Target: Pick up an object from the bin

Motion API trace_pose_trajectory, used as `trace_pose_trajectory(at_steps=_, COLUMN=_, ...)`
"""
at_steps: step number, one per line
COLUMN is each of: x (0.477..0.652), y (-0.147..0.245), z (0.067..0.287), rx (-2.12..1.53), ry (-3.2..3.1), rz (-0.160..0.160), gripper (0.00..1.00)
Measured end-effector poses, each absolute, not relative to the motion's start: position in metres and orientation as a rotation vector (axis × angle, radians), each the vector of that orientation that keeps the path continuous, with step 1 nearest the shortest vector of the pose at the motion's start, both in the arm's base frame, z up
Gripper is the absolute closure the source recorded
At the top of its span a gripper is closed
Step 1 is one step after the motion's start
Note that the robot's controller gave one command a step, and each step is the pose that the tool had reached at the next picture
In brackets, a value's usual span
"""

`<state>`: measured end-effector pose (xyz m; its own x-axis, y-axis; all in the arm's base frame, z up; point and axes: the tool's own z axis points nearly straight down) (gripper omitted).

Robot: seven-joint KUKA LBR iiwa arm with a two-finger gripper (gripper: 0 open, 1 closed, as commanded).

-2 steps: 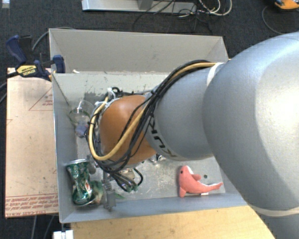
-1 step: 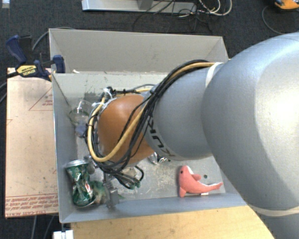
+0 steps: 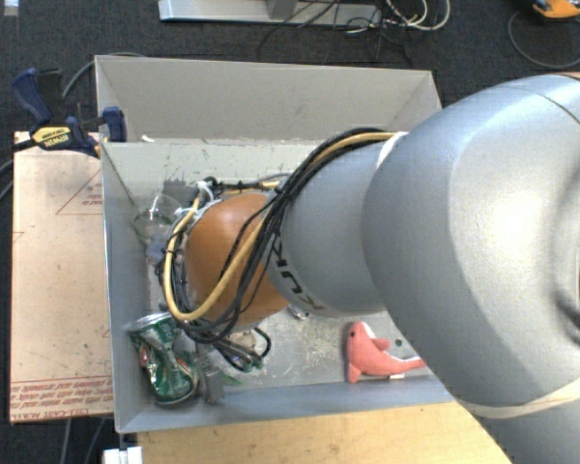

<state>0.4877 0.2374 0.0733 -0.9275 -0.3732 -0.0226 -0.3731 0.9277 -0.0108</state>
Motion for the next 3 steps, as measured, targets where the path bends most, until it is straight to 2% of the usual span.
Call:
trace_pose_trajectory(at_steps=1, x=0.4888, y=0.2359, z=0.0764, rx=-1.044, ry=2.924, rz=-0.022, gripper=1.0)
trace_pose_trajectory(at_steps=3, x=0.4874, y=0.235, z=0.0823, rx=-1.046, ry=2.928, rz=-0.023, gripper=1.0)
